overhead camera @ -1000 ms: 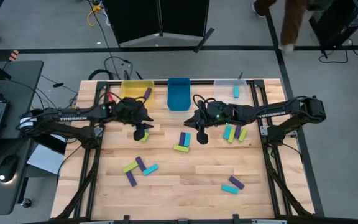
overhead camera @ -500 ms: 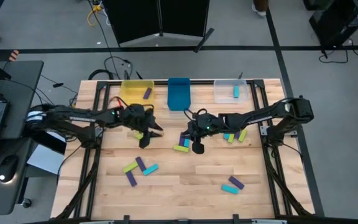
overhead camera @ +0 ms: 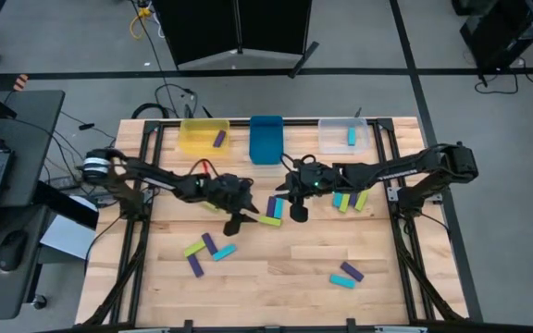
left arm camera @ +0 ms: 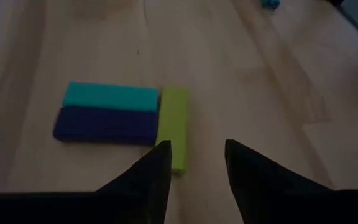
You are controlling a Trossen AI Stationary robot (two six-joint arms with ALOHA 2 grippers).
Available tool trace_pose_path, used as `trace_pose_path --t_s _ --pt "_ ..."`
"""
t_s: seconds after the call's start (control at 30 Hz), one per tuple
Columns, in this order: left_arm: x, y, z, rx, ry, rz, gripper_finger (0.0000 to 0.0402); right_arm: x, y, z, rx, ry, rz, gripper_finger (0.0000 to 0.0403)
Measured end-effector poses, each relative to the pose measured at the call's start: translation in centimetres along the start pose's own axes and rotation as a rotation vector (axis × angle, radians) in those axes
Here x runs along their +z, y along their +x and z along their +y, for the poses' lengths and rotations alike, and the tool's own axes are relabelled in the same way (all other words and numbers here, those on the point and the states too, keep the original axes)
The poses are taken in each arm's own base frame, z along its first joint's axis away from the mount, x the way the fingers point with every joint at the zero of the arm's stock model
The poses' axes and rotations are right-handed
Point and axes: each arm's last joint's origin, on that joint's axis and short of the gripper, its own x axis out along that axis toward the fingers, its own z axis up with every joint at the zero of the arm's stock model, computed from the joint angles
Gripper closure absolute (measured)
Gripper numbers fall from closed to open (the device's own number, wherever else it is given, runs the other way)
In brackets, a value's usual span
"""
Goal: Sort blocks
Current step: Put the green block into the blue bin
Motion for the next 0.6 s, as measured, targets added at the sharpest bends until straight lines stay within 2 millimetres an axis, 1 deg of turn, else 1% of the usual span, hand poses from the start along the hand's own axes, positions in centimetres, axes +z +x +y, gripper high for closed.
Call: trace_pose_path --t_s 0.07,0.13,0.3,0.43,0.5,0.6 --pt "-0.1 0.8 0.2 0.0 -0.01 0.02 0.0234 0.0 0.0 -0.3 -0.007 0.005 -0.002 0.0295" --pt "0.0 1.5 0.4 -0.001 -0.026 0.028 0.0218 0.0 0.0 -0.5 -0.013 0.008 0.006 0.0296" --pt "-0.5 3.1 0.7 0.005 -0.036 0.068 0.0162 -0.1 0.0 -1.0 -0.027 0.011 0.018 0.0294" --pt "-0.9 3.8 0.5 0.035 0.002 0.093 0.0126 -0.1 0.0 -1.2 -0.031 0.01 0.019 0.0295" --pt "-1.1 4.1 0.4 0.048 0.021 0.106 0.0118 -0.2 0.0 -1.2 -0.032 0.01 0.023 0.0295" --pt "-1.3 4.5 0.2 0.055 0.029 0.112 0.0121 -0.2 0.0 -1.2 -0.032 0.003 0.023 0.0294"
